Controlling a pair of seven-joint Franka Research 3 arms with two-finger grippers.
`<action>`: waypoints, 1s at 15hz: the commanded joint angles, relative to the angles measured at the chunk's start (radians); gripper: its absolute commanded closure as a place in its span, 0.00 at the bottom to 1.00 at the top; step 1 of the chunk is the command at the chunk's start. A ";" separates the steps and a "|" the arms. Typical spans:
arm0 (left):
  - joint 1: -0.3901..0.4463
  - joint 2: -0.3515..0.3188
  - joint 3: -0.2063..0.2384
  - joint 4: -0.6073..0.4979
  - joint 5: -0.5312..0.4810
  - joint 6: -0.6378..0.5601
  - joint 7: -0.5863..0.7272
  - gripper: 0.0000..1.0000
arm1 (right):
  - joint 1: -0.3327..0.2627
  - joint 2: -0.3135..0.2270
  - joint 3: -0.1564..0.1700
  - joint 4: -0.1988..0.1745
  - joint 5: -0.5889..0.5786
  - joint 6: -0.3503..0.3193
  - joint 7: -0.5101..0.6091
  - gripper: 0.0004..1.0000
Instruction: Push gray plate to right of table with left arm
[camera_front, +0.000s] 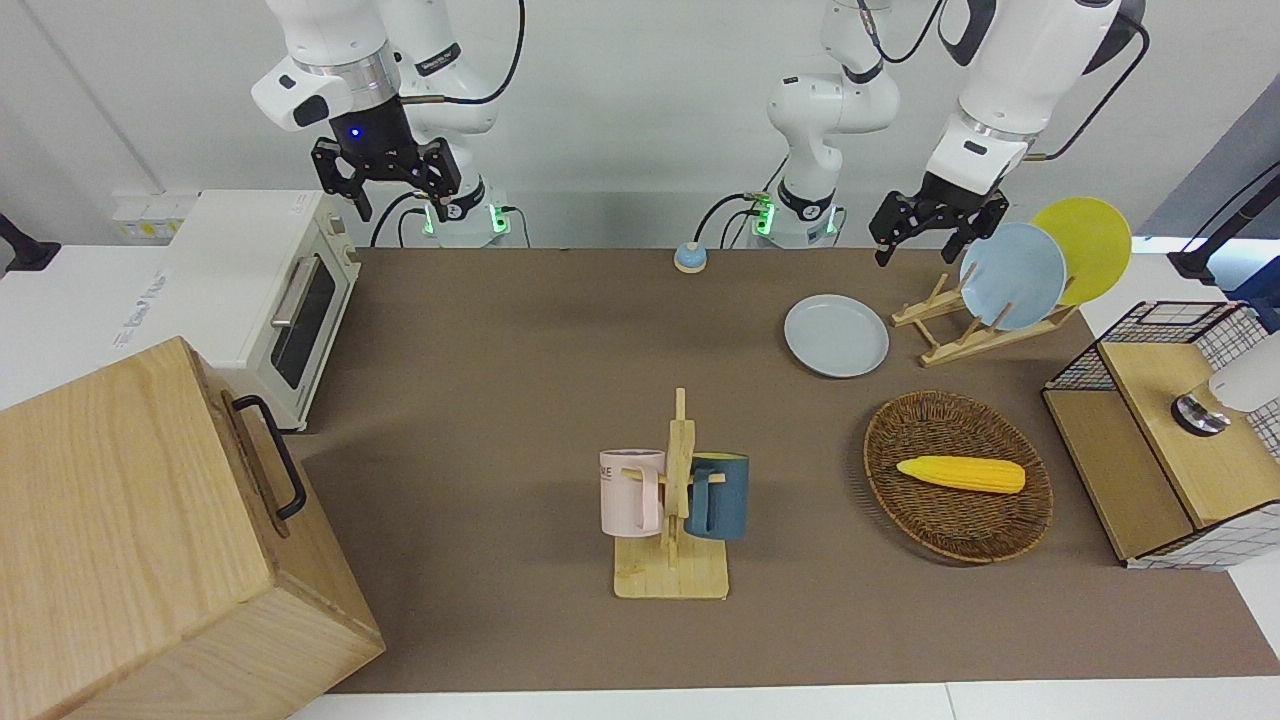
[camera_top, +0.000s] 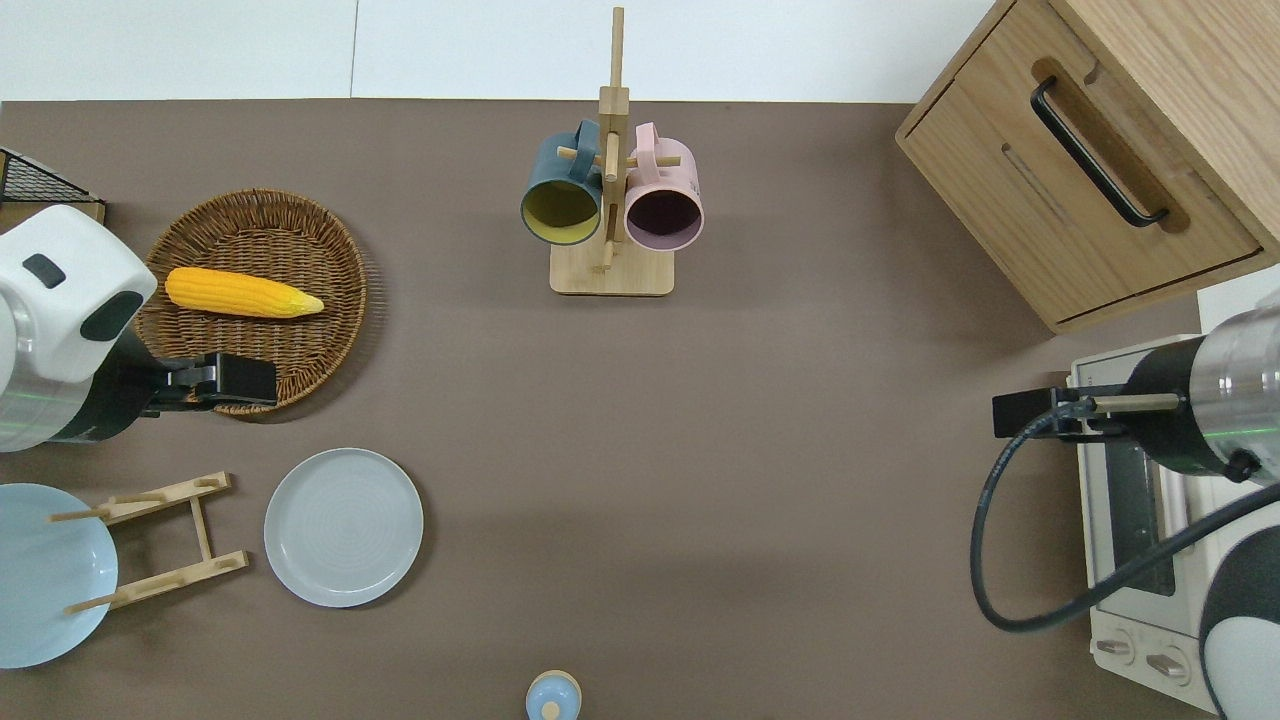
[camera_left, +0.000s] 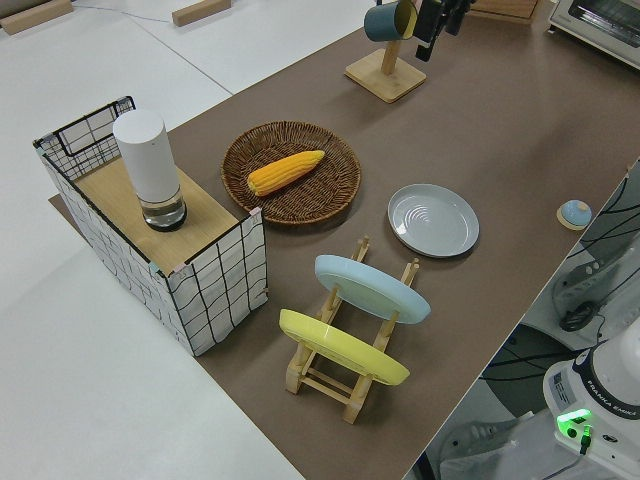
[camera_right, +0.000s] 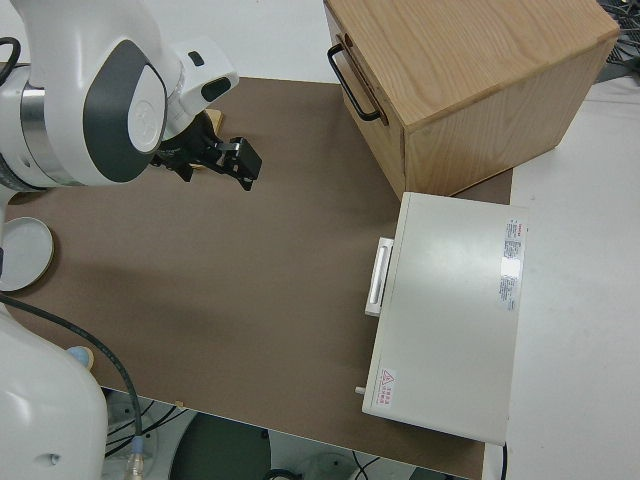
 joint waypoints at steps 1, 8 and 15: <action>0.002 0.000 0.000 0.020 0.007 -0.023 0.006 0.01 | -0.024 -0.027 0.014 -0.027 0.021 0.000 0.012 0.00; 0.000 0.000 0.011 0.018 0.009 -0.030 0.009 0.01 | -0.024 -0.027 0.014 -0.027 0.021 0.000 0.010 0.01; 0.000 0.000 0.011 0.018 0.009 -0.030 0.011 0.01 | -0.024 -0.027 0.014 -0.027 0.021 0.000 0.010 0.00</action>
